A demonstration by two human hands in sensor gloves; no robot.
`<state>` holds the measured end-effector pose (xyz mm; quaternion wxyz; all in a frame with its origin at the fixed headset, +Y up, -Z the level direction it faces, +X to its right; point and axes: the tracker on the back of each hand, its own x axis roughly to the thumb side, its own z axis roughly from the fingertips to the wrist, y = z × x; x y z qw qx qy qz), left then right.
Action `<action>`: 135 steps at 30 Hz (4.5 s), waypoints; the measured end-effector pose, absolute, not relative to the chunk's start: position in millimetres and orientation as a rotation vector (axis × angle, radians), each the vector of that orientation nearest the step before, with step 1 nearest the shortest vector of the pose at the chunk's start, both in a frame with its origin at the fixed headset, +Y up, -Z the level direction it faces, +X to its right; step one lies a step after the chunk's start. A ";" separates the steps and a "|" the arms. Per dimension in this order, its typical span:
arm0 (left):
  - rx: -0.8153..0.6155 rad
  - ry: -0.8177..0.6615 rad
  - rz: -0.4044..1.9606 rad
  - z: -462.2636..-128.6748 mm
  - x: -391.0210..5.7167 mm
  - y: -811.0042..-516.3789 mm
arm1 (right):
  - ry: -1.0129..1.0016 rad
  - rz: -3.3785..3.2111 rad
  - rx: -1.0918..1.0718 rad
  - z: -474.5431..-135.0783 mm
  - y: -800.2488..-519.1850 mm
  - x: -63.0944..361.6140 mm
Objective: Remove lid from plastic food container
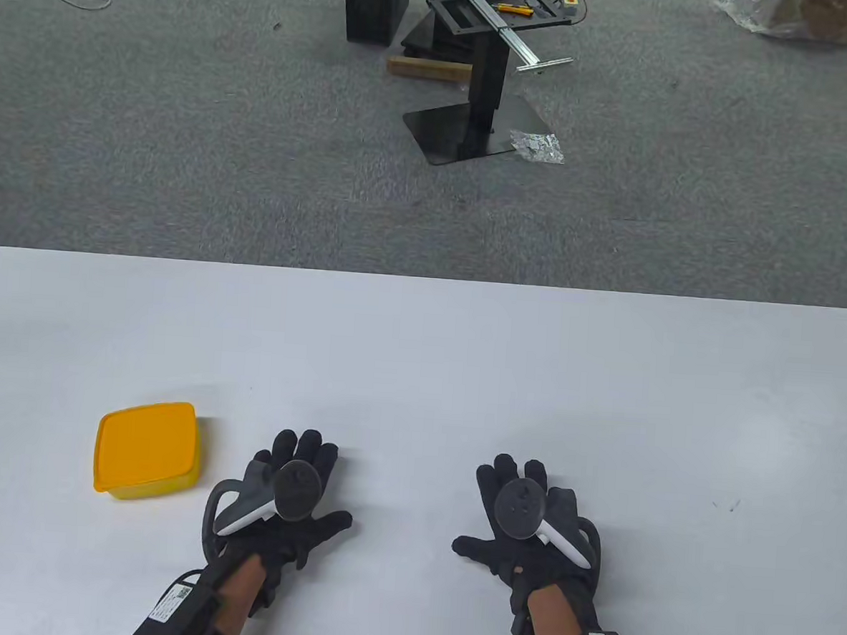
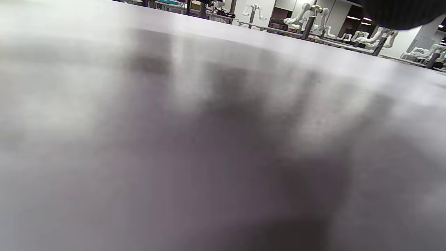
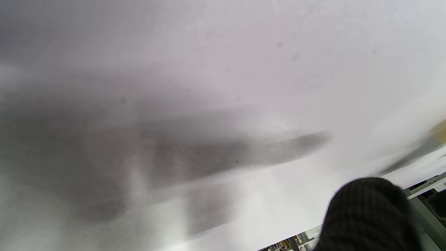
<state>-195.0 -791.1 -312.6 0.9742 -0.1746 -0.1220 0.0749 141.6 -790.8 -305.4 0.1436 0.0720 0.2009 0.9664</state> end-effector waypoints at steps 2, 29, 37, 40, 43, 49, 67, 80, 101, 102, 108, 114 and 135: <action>-0.353 -0.250 0.154 -312.2 -194.1 -790.2 | 0.586 2.795 0.216 -304.9 -791.3 140.2; -0.362 -0.273 0.172 -313.1 -194.5 -794.5 | 0.578 2.791 0.211 -302.9 -790.0 142.9; -0.327 -0.248 0.169 -317.0 -211.0 -780.6 | 0.574 2.797 0.215 -302.8 -787.8 142.0; -0.318 -0.175 0.169 -326.0 -249.4 -764.7 | 0.538 2.778 0.218 -302.9 -783.0 144.2; -0.340 -0.082 0.133 -336.8 -294.9 -750.2 | 0.531 2.770 0.215 -303.1 -780.5 146.1; -0.447 0.015 0.120 -355.5 -374.1 -744.6 | 0.504 2.748 0.206 -302.3 -777.3 148.9; -0.620 0.030 0.213 -383.9 -410.7 -777.9 | 0.578 2.730 0.194 -307.6 -782.9 145.8; -0.448 -0.082 0.209 -371.4 -360.4 -732.2 | 0.507 2.674 0.168 -308.2 -773.5 155.2; -0.431 -0.619 0.453 -307.6 -112.3 -727.9 | 0.547 2.390 0.598 -292.0 -760.3 121.1; -0.447 -0.644 0.471 -304.8 -109.0 -728.2 | 0.552 2.328 0.638 -290.2 -759.7 113.8; -0.495 -0.667 0.679 -303.1 -113.5 -730.0 | 0.504 1.990 0.642 -289.1 -762.7 112.6; -0.388 -0.718 0.758 -295.1 -122.0 -727.2 | 0.388 1.827 0.555 -297.2 -755.7 138.4; -0.389 -0.792 0.797 -281.3 -104.0 -726.6 | 0.412 1.658 0.517 -295.8 -748.8 190.7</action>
